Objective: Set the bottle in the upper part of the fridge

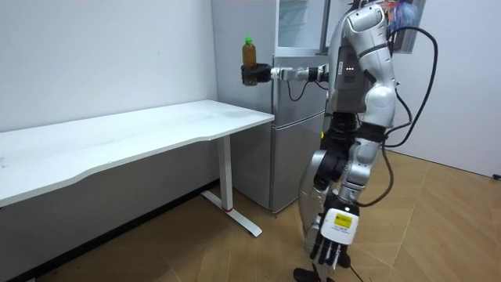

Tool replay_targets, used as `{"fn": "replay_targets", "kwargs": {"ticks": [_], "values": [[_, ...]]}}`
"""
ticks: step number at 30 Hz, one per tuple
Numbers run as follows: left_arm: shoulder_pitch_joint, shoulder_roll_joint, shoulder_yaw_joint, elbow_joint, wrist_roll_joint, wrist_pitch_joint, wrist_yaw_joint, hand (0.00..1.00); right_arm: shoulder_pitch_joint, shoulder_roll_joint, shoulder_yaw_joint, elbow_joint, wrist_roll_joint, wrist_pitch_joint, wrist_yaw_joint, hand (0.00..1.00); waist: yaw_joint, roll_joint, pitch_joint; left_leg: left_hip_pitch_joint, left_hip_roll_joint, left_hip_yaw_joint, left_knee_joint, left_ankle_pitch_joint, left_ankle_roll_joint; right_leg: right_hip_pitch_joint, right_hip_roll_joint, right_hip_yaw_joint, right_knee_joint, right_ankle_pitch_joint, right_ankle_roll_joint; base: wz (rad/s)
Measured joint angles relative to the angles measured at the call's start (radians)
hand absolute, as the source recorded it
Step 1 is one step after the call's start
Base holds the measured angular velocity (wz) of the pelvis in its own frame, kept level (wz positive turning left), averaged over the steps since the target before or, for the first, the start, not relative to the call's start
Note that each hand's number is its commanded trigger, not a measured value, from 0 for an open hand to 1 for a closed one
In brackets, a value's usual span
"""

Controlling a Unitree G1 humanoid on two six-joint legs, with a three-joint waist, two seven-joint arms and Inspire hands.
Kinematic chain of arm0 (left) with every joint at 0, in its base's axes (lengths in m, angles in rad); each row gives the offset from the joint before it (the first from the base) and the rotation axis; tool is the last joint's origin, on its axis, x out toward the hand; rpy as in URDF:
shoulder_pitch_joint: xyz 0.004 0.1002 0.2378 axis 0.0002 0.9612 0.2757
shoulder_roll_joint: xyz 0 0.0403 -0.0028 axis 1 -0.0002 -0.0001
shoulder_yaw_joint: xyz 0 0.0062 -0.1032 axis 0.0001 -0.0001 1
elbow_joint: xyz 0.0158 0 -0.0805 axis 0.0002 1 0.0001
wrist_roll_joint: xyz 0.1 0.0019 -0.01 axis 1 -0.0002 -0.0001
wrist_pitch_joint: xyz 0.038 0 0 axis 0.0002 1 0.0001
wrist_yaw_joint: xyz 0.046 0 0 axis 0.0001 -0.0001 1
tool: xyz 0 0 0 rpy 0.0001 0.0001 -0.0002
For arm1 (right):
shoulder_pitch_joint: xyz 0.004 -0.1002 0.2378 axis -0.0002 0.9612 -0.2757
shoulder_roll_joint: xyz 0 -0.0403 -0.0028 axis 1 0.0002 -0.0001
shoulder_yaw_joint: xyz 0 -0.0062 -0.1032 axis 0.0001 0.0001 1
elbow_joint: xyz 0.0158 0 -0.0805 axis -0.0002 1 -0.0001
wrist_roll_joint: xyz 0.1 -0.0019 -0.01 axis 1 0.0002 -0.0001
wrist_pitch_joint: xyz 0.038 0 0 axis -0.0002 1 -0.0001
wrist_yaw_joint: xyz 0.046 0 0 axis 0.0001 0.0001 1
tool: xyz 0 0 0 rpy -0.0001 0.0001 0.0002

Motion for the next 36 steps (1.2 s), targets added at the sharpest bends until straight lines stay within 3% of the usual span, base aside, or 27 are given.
{"fn": "replay_targets", "kwargs": {"ticks": [3,7,10,23,31,36], "values": [[0.0,0.001,0.0,0.0,-0.001,0.0,0.0,0.0,0.0,-0.026,-0.005,-0.04,-0.004,0.0,0.024,1.0,-0.013,-0.003,-0.0027,0.044,0.001,0.011,-0.019,0.001,-0.001,0.029,0.004,0.018,-0.003,0.0,0.0,-0.16],[-0.004,0.0,0.0,-0.001,0.016,0.0,0.0,0.0,0.016,-0.028,-0.046,-0.098,-0.045,0.005,0.05,1.0,-0.047,-0.017,-0.0096,0.064,0.002,0.024,-0.033,0.002,-0.003,0.037,0.01,0.05,-0.017,0.001,0.002,-0.11],[-0.006,-0.001,0.0,0.0,0.071,0.0,0.0,0.0,0.04,-0.024,-0.071,-0.161,-0.078,0.006,0.07,1.0,-0.056,-0.016,-0.0078,0.079,0.001,0.025,-0.038,0.002,-0.004,0.05,0.01,0.054,-0.018,0.002,0.002,-0.07],[-0.028,-0.002,0.0,0.041,0.091,0.007,-0.01,0.0,0.053,-0.027,-0.145,-0.297,-0.149,0.013,0.114,1.0,-0.097,-0.023,-0.0018,0.092,0.001,0.026,-0.046,0.002,-0.004,0.049,0.012,0.068,-0.018,0.002,0.002,0.0],[-0.036,-0.006,0.003,0.056,0.09,0.012,-0.009,0.0,0.103,-0.027,-0.236,-0.391,-0.155,0.013,0.122,1.0,-0.127,-0.021,-0.0023,0.11,0.009,0.051,-0.054,-0.002,-0.01,0.052,0.026,0.116,-0.03,0.005,-0.001,-0.13],[-0.039,-0.016,0.041,0.077,0.09,0.011,-0.007,0.0,0.163,-0.027,-0.321,-0.416,-0.153,0.014,0.123,1.0,-0.157,-0.022,-0.0034,0.119,0.02,0.068,-0.055,-0.006,-0.016,0.051,0.037,0.135,-0.031,0.008,-0.005,-0.15]]}}
